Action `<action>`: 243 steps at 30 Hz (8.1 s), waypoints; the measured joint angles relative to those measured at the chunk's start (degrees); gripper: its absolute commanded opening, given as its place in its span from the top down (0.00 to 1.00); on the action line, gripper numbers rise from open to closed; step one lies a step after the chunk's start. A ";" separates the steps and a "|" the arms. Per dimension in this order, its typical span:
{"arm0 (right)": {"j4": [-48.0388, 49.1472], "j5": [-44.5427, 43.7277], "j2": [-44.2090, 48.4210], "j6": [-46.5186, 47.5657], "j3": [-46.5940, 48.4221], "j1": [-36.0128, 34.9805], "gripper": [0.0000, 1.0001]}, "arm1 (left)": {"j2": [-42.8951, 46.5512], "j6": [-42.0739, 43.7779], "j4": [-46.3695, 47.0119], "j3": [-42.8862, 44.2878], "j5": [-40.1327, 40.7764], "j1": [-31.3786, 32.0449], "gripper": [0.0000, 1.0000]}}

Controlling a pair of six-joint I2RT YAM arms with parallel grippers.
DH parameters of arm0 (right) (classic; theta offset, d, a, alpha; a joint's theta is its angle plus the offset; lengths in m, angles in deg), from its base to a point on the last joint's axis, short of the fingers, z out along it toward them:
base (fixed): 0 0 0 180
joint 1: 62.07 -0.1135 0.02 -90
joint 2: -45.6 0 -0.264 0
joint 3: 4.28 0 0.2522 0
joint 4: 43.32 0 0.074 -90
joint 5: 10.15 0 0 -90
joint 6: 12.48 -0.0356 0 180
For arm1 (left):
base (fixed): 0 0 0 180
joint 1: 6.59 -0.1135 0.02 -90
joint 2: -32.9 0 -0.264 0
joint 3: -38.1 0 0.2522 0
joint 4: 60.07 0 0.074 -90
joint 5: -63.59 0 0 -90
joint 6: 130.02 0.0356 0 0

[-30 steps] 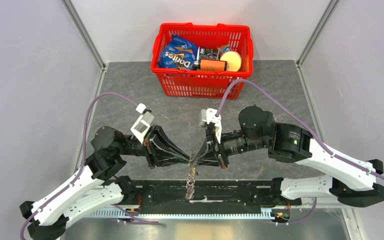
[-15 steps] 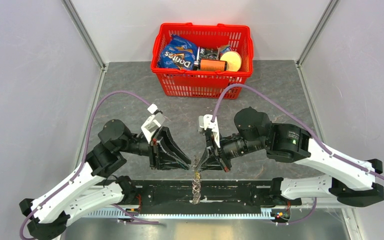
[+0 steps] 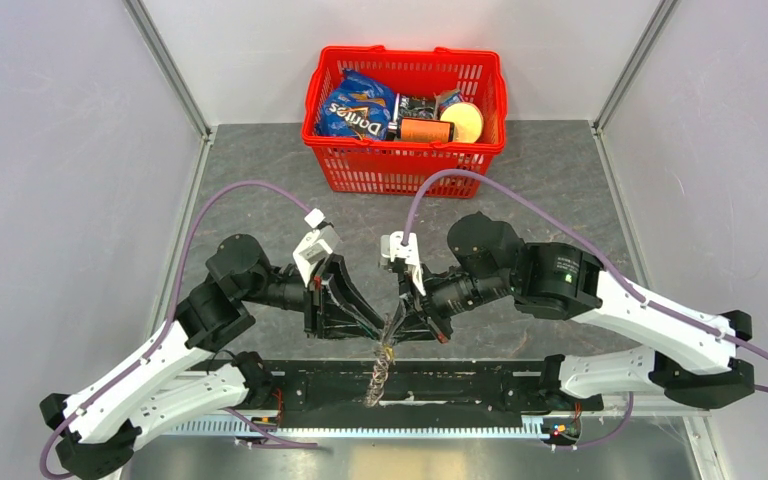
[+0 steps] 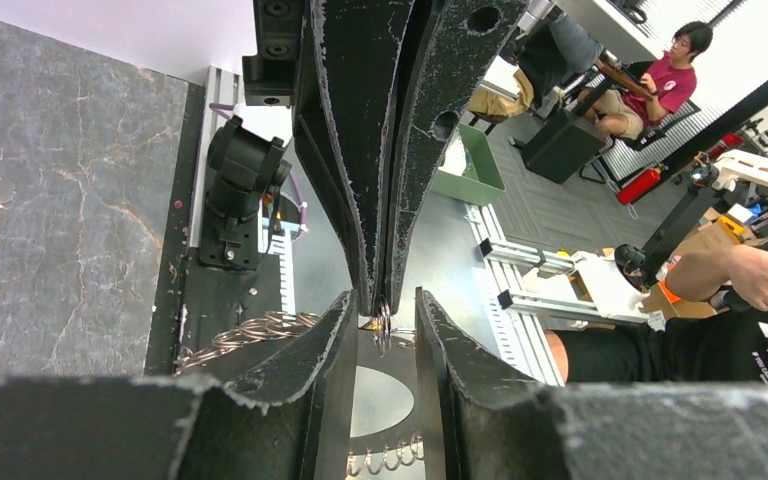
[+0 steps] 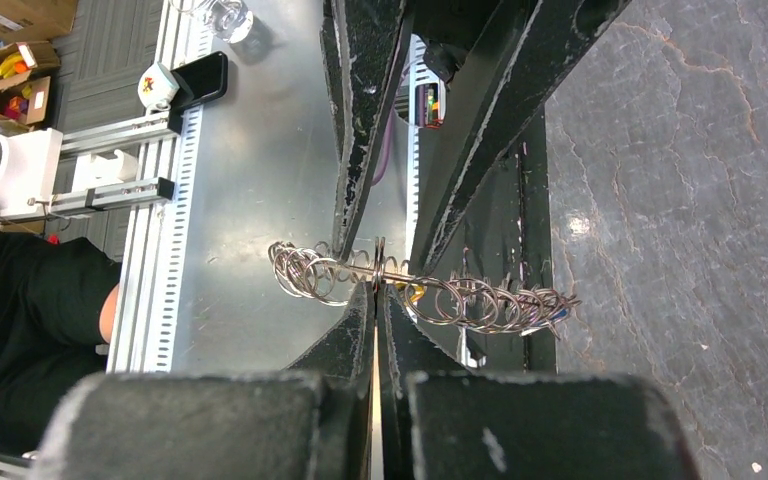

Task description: Put the keys on the keyring

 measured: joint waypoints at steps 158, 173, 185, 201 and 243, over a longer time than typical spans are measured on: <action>13.35 -6.32 8.66 -4.66 -4.66 0.00 0.62 | 4.24 -9.22 29.38 -8.11 10.75 0.28 0.98; 15.30 -8.00 7.10 -5.31 -4.66 0.00 0.62 | 4.68 -9.22 29.35 -8.11 11.02 0.28 0.98; 16.72 -8.20 5.86 -5.75 -4.66 0.00 0.82 | 5.42 -9.22 29.35 -8.48 12.11 0.28 0.98; 15.23 -7.80 5.62 -4.61 -4.42 -0.11 1.00 | 6.32 -9.20 27.21 -8.74 12.09 0.28 0.97; -6.64 -0.22 -4.44 3.28 6.12 -0.11 1.00 | 0.26 2.97 -7.50 2.56 1.77 0.28 0.40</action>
